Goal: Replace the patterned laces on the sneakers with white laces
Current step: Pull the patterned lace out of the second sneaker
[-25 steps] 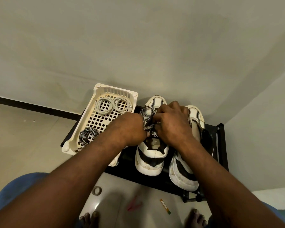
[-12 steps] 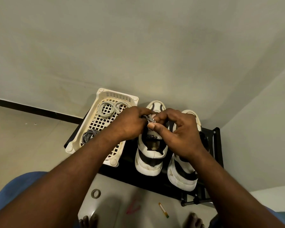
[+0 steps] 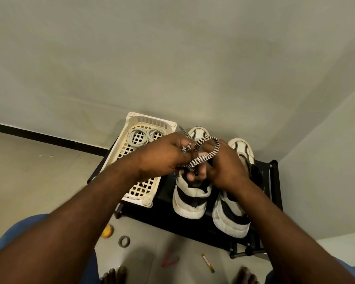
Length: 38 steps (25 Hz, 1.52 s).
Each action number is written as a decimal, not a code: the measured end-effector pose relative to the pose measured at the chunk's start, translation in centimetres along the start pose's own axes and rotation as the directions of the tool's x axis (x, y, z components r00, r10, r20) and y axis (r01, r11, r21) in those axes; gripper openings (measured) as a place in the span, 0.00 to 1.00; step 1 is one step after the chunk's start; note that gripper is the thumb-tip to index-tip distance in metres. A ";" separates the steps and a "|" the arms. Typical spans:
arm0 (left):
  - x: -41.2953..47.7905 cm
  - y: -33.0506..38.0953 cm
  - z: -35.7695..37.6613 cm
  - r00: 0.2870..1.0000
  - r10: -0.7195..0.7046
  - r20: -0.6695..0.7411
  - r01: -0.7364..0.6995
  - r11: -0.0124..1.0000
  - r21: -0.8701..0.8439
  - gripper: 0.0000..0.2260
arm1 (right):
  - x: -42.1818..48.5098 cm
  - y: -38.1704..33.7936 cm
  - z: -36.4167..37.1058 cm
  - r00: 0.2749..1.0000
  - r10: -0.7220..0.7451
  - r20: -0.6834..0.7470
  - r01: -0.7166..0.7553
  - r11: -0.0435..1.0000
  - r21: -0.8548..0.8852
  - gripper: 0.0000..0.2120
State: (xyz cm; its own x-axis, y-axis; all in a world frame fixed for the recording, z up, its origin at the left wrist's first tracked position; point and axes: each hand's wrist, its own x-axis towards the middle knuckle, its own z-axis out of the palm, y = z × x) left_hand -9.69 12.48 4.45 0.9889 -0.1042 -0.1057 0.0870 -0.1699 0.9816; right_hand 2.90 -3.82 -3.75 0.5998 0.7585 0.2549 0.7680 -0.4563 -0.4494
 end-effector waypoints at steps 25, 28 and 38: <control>1.6 -1.2 0.2 0.878 0.064 -0.474 0.244 0.793 0.559 0.19 | 0.2 -2.1 -4.3 0.841 0.237 0.486 -0.515 0.077 0.854 0.15; 2.1 -1.7 0.5 0.861 0.106 -0.497 0.244 0.772 0.586 0.24 | 0.1 -2.2 -4.7 0.846 0.239 0.477 -0.504 0.064 0.861 0.19; 3.4 -1.9 1.2 0.845 0.379 -0.376 0.139 0.523 0.841 0.14 | -0.2 -2.5 -4.9 0.894 0.160 0.419 -0.437 0.107 0.893 0.19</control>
State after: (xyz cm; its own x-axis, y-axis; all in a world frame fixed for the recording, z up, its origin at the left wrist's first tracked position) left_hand -6.59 11.27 2.04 0.9141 0.2161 0.3430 0.0822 -0.9273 0.3652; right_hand 1.97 -5.10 1.50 0.5651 0.7998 -0.2023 -0.3803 0.0349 -0.9242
